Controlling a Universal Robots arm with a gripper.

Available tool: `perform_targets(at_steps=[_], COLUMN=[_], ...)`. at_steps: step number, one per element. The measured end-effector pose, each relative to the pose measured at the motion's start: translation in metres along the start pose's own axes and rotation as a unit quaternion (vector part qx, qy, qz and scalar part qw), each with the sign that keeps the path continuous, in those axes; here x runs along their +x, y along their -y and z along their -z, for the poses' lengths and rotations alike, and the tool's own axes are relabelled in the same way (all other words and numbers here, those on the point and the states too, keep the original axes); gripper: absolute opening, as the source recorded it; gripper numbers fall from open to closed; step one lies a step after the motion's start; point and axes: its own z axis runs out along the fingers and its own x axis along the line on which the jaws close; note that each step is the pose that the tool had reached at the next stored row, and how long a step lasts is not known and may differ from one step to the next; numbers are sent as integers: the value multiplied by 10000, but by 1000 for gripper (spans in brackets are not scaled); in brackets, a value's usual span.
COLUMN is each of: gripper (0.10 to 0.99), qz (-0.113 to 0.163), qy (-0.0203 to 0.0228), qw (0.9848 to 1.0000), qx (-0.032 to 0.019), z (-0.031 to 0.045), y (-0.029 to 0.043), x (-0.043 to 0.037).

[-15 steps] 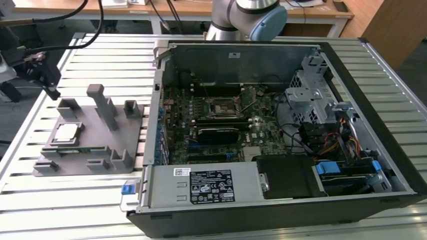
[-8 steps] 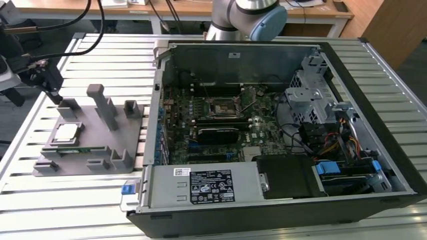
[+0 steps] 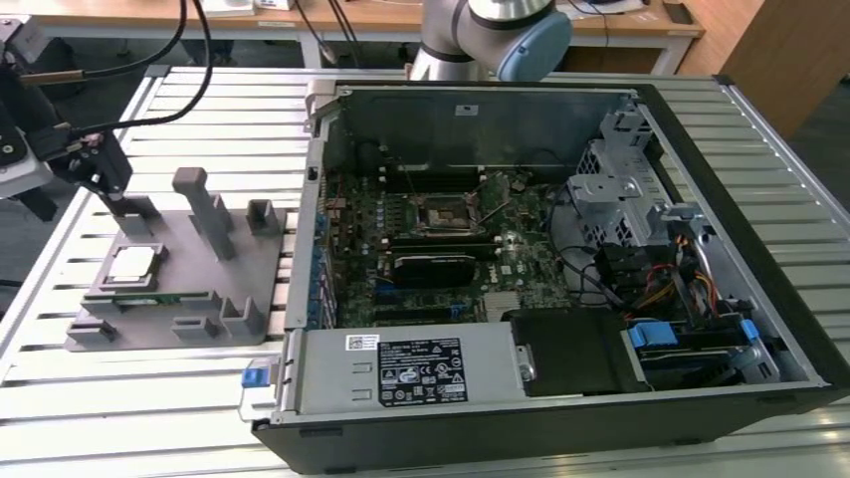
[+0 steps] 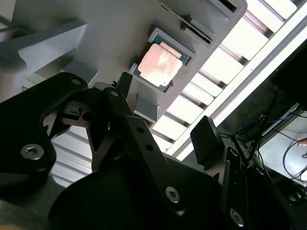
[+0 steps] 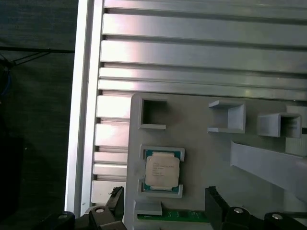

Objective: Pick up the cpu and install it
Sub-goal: 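Pick up the cpu and move it towards the insertion slot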

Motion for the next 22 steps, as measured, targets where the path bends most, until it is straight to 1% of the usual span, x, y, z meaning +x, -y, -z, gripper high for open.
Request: perform_targets(at_steps=[22], gripper=[765], qz=[-6], qy=[-5], qw=[10000], qx=[0], z=[-396], y=[18], x=[4])
